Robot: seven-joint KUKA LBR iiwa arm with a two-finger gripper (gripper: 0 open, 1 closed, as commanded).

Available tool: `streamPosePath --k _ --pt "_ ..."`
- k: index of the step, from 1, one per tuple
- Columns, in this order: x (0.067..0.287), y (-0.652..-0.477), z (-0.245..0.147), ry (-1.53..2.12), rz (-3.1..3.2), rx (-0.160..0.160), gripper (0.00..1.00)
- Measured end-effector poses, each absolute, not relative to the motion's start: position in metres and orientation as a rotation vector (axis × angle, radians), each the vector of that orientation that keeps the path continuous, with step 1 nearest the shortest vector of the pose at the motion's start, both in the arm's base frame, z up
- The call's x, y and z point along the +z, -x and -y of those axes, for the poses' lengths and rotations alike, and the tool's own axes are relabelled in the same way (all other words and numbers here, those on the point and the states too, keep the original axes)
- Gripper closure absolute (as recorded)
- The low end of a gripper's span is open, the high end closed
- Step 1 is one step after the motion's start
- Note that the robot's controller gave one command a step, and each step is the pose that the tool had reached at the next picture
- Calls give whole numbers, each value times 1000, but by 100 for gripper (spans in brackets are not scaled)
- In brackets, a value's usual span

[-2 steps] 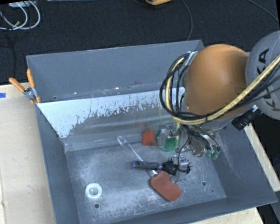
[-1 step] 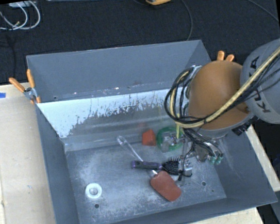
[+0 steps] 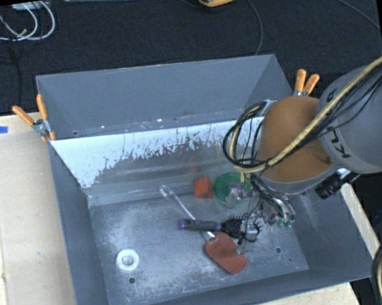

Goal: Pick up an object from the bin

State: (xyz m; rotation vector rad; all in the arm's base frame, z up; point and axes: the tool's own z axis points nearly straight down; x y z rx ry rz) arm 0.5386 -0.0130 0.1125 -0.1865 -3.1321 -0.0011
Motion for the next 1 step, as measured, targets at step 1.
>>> streamPosePath --k 1 --pt "83 -536 22 337 3116 0 0"
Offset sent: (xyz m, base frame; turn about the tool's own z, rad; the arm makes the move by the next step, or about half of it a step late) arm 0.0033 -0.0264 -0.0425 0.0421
